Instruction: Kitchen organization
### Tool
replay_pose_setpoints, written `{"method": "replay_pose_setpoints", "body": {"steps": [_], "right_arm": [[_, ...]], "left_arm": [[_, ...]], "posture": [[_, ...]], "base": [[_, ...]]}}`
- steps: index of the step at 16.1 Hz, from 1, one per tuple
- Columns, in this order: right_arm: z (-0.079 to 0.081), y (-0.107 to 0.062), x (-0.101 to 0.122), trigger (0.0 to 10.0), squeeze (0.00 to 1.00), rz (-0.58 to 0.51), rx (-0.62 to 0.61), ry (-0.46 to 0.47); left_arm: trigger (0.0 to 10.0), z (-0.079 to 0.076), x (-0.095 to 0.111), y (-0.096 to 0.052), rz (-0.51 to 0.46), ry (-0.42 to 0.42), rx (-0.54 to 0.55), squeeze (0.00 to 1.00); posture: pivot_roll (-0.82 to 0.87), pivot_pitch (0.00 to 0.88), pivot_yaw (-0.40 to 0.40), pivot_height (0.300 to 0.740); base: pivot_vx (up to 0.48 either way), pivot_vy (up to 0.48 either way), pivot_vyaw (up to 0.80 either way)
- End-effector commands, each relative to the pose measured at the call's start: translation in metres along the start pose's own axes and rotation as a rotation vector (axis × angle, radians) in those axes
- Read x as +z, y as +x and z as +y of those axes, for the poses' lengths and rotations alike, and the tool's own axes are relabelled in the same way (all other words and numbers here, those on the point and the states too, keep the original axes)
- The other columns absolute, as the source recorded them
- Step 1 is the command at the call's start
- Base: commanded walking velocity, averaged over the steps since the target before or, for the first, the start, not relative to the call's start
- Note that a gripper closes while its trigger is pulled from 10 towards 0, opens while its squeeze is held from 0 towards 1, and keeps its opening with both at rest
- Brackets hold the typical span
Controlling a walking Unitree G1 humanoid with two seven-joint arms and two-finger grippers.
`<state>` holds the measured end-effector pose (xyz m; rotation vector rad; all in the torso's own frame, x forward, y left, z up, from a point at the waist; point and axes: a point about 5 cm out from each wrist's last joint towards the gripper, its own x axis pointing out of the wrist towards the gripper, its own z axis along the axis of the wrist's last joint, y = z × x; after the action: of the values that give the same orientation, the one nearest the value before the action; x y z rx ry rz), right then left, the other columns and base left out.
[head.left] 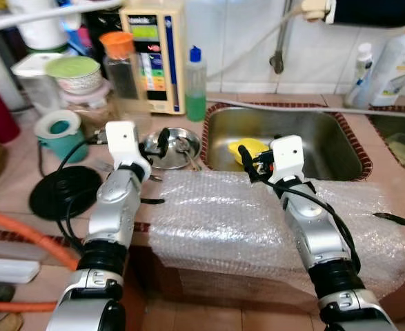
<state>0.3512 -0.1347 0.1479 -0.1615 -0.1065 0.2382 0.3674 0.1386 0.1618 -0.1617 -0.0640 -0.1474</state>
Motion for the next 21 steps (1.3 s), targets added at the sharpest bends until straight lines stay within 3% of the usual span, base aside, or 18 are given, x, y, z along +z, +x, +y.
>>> {"method": "replay_pose_setpoints", "body": {"steps": [1,6,10,16,19,21], "right_arm": [[0.002,0.003,0.005,10.0,0.0,-0.016,0.008,0.0],[-0.001,-0.001,0.008,10.0,0.0,-0.029,0.039,0.001],[-0.005,-0.004,0.012,10.0,0.0,-0.038,0.074,0.001],[0.003,-0.006,0.019,10.0,0.0,-0.064,0.141,-0.004],[0.004,-0.008,0.018,10.0,0.0,-0.062,0.14,0.001],[0.005,-0.01,0.018,10.0,0.0,-0.06,0.142,0.002]], "left_arm": [[10.0,0.004,0.0,-0.001,0.008,0.004,0.028,0.0],[10.0,0.016,0.002,0.006,0.044,-0.04,0.174,0.0],[10.0,0.026,-0.012,0.008,0.142,-0.177,0.319,0.0],[10.0,0.017,-0.008,0.022,0.178,-0.28,0.306,0.0],[10.0,0.012,-0.007,0.024,0.189,-0.268,0.282,0.0],[10.0,0.014,-0.017,0.022,0.245,-0.356,0.311,0.0]], "posture": [[0.07,0.0,0.066,0.74],[0.05,0.0,0.048,0.74],[0.03,0.0,0.031,0.74],[0.02,0.0,0.031,0.74],[0.02,0.0,0.046,0.74],[0.01,0.0,0.051,0.74]], "base": [[0.0,0.0,0.0],[0.0,0.0,0.0],[0.0,0.0,0.0],[0.0,0.0,0.0],[0.0,0.0,0.0],[0.0,0.0,0.0]]}}
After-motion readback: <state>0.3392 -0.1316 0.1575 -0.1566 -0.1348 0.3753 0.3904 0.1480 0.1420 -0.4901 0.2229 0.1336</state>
